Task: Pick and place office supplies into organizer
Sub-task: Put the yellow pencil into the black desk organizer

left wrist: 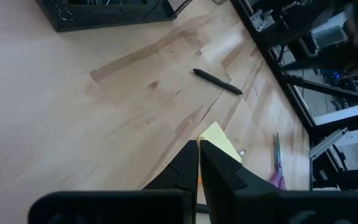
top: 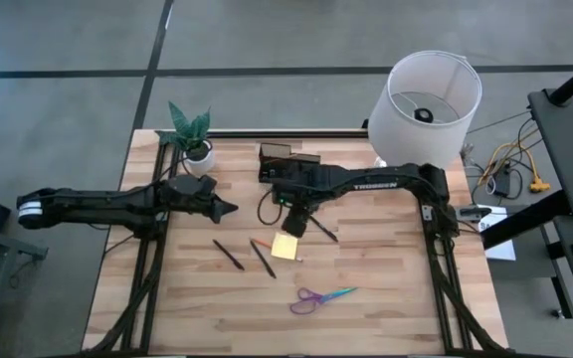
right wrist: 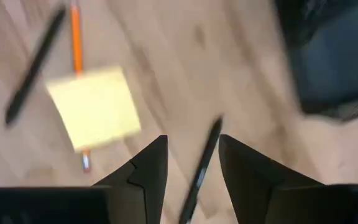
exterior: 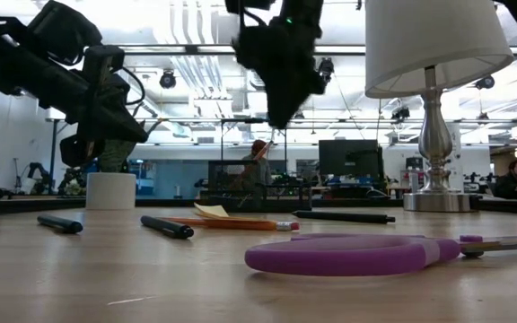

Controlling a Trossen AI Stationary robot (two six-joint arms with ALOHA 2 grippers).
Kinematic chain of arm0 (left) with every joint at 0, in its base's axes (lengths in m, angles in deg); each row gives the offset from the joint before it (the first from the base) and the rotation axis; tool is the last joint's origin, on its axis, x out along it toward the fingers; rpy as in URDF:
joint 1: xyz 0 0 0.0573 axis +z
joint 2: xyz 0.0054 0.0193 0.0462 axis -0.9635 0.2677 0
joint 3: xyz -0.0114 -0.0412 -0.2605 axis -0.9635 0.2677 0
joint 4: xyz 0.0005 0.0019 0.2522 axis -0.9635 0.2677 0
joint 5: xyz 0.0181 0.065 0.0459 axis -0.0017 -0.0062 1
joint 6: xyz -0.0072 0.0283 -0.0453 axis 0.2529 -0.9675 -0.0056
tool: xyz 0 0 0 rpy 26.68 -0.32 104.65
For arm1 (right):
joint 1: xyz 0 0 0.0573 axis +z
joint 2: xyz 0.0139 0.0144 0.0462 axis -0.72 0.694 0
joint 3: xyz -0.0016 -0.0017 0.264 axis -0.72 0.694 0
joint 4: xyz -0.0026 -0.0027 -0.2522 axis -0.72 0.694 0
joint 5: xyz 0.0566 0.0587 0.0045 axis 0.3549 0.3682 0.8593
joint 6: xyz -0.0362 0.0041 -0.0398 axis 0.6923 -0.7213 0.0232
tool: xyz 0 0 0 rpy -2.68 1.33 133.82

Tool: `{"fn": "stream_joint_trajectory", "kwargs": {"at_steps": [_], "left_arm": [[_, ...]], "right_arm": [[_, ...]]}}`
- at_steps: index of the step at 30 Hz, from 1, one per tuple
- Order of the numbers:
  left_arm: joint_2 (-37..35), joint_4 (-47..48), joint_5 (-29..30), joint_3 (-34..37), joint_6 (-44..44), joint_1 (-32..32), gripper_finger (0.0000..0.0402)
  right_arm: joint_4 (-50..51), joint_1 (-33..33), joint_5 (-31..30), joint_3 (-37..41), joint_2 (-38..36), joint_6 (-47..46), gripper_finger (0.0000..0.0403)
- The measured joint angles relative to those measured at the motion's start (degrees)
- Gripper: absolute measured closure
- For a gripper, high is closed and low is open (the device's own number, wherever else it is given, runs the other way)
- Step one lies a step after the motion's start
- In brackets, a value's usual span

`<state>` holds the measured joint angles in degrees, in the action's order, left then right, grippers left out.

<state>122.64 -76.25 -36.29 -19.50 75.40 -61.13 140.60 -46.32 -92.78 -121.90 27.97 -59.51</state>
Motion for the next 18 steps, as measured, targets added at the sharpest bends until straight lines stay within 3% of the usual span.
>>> {"fn": "stream_joint_trajectory", "kwargs": {"at_steps": [5, 9, 11, 15, 18], "left_arm": [[0.0, 0.0, -0.4, 0.0, 0.0, 0.0, 0.0402], [0.4, -0.3, -4.9, 0.0, -1.7, 0.0, 0.0402], [0.9, -0.7, -8.3, 0.0, -6.3, -0.6, 0.0402], [3.3, -0.6, -9.5, -0.1, -16.8, -2.9, 0.0402], [6.6, -1.1, -10.1, -0.2, -14.6, -3.3, 0.0402]], "right_arm": [[0.0, 2.2, 7.4, 5.4, 0.0, 0.4, 0.0266], [-0.5, 4.6, 7.4, 8.8, 0.0, -0.8, 0.0266], [-1.2, 5.8, 7.4, 10.1, 0.0, -2.3, 0.0266], [-2.8, 8.1, 7.4, 11.3, 0.0, -5.3, 0.0266], [-3.5, 9.9, 7.4, 11.4, 0.0, -9.1, 0.0266]]}}
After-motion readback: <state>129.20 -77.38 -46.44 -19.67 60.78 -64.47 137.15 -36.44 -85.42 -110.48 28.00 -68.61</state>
